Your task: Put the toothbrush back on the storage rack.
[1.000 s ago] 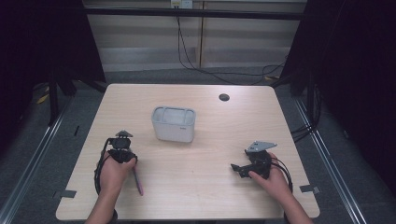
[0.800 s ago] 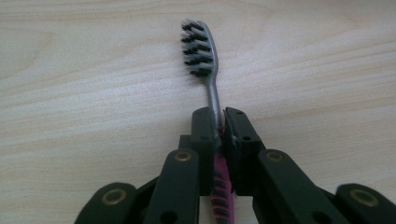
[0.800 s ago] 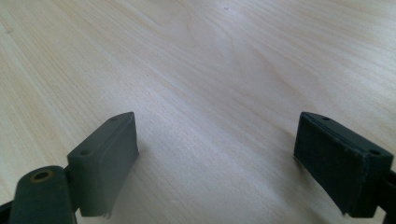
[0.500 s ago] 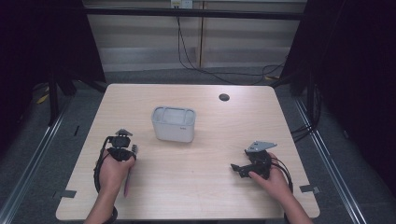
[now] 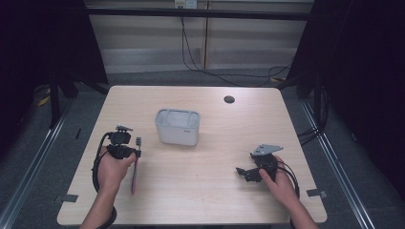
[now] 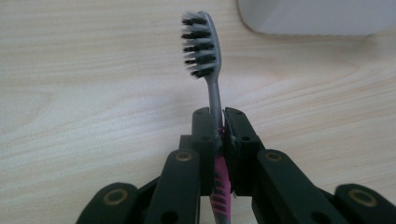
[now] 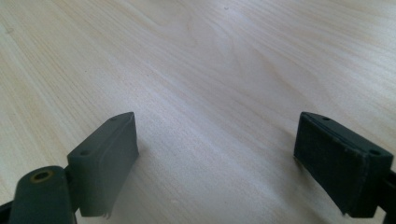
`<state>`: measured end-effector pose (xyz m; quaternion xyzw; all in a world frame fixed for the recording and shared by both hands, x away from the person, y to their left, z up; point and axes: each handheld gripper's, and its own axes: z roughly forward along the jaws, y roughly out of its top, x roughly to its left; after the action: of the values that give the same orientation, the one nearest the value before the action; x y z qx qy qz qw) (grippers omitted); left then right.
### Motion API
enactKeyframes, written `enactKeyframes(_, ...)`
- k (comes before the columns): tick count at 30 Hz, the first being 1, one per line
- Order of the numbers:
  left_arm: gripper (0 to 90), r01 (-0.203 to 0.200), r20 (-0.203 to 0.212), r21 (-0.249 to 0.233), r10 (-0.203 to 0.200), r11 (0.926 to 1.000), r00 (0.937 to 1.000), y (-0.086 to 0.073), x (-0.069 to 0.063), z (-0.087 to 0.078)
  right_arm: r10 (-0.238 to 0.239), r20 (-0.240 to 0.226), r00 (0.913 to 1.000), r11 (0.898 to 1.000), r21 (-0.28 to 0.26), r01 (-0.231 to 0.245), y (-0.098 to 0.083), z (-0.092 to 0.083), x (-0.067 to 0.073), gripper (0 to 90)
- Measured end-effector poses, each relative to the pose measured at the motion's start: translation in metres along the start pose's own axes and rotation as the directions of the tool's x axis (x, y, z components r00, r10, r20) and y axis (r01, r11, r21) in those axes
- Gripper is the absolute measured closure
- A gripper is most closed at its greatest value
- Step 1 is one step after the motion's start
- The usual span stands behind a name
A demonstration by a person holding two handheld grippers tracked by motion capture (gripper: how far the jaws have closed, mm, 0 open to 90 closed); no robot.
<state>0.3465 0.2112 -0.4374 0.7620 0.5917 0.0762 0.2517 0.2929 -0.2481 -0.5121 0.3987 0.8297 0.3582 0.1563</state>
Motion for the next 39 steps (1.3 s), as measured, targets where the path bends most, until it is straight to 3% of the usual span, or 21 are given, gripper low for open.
enactKeyframes(19, 83.6, 0.019, 0.075, -0.126, -0.01, 0.9918, 0.9971, 0.003, 0.005, -0.019, 0.001, -0.001, 1.0, 1.0, -0.001, -0.001, 0.0, 0.0, 0.0, 13.0)
enactKeyframes(26, 83.6, 0.016, 0.089, -0.198, 0.002, 0.9802, 0.996, 0.005, 0.006, -0.027, 0.001, -0.001, 1.0, 1.0, -0.001, -0.001, 0.0, 0.0, 0.0, 13.0)
enactKeyframes(38, 83.6, 0.066, 0.136, -0.302, -0.025, 0.951, 0.9904, 0.011, 0.01, -0.039, 0.001, -0.001, 1.0, 1.0, -0.001, -0.001, 0.0, 0.0, 0.0, 13.0)
enactKeyframes(39, 83.6, 0.066, 0.136, -0.302, -0.025, 0.951, 0.9904, 0.011, 0.01, -0.039, 0.001, -0.001, 1.0, 1.0, -0.001, -0.001, 0.0, 0.0, 0.0, 13.0)
